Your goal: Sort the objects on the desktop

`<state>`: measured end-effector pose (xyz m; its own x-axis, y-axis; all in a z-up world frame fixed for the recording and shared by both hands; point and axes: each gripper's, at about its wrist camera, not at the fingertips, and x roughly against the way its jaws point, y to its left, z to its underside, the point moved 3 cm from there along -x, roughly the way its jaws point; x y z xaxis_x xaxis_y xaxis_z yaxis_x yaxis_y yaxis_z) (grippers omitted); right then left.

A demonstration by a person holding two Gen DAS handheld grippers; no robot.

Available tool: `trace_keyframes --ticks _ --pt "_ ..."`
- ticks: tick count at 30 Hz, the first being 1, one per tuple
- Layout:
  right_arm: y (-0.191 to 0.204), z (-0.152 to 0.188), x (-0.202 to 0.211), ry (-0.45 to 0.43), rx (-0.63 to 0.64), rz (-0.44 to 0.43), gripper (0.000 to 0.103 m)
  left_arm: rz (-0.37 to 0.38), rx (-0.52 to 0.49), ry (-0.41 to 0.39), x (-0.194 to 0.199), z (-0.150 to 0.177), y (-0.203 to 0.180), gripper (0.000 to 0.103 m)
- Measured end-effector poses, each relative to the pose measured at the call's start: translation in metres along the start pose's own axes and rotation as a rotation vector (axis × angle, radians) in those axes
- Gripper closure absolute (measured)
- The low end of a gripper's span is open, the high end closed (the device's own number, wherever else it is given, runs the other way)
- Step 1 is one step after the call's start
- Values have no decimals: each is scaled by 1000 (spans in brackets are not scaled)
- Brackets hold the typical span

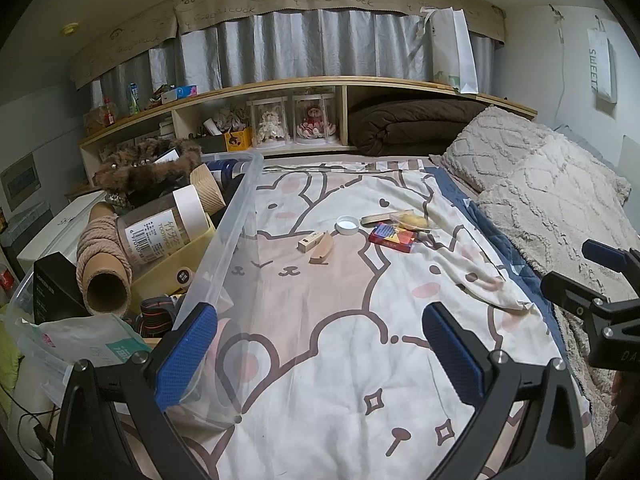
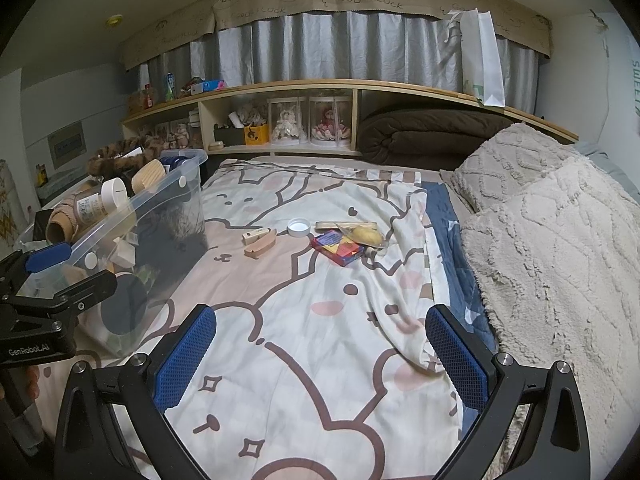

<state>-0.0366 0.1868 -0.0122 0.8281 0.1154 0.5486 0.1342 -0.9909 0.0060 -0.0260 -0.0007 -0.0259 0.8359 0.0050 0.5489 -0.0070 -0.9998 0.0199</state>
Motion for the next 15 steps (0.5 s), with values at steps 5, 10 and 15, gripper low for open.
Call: trace_keyframes --ticks 5,10,15 --pt "0 -2 0 1 1 1 0 3 -14 1 -1 1 -3 0" --pt "3 4 -2 3 6 0 0 4 -15 1 0 1 -3 0" --pt "4 8 -4 14 9 -4 0 10 -21 5 -1 3 -6 0"
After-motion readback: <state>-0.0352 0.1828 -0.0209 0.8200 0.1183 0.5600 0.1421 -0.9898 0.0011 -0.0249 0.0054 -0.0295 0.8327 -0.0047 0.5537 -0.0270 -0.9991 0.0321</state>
